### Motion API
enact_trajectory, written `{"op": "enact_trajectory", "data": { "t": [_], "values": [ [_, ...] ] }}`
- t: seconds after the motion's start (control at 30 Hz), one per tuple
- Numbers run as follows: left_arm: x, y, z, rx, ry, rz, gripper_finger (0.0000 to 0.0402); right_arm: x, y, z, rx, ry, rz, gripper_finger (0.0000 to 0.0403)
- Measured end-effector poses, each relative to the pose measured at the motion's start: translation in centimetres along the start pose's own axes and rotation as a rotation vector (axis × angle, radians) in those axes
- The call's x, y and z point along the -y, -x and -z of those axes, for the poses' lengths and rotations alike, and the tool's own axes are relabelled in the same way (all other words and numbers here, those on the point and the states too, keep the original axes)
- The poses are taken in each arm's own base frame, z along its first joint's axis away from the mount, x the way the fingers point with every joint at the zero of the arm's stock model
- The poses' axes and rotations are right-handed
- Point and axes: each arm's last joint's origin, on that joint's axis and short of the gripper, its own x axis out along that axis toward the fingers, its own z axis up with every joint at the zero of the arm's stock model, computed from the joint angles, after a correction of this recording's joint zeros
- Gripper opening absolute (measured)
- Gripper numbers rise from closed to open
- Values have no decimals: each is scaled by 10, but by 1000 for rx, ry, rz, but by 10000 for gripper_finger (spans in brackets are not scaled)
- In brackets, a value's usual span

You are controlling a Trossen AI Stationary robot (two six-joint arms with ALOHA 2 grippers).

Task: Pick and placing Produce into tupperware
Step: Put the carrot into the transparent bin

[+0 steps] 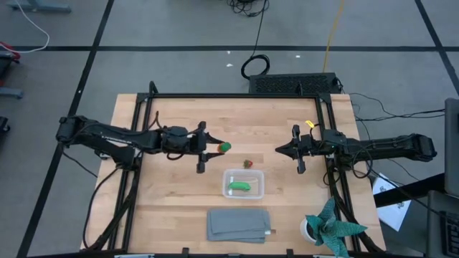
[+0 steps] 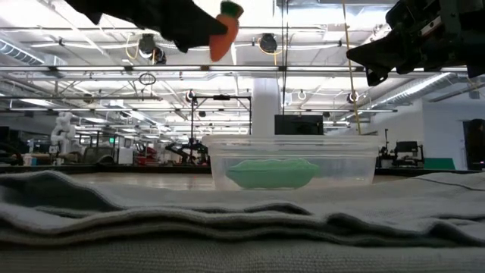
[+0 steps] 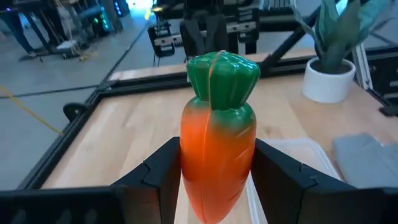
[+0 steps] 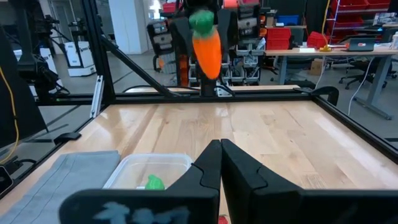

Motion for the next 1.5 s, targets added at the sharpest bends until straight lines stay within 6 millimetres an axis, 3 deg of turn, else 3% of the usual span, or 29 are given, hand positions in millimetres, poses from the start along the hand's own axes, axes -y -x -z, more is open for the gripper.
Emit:
{"op": "enact_trajectory", "data": {
  "t": [0.3,0.63,0.77,1.03,1.5],
  "values": [
    [3,-42,7,-16,30,112,168,0,0,0,5,1,0,0],
    [10,-95,0,-243,98,289,168,0,0,0,5,1,-2,0],
    [15,-109,9,-333,123,320,168,0,0,0,4,0,-3,0],
    [26,-121,28,-410,192,354,168,0,0,0,3,-16,-7,0],
    [37,-134,44,-436,239,351,168,0,0,0,3,-17,-8,0]
  ]
}}
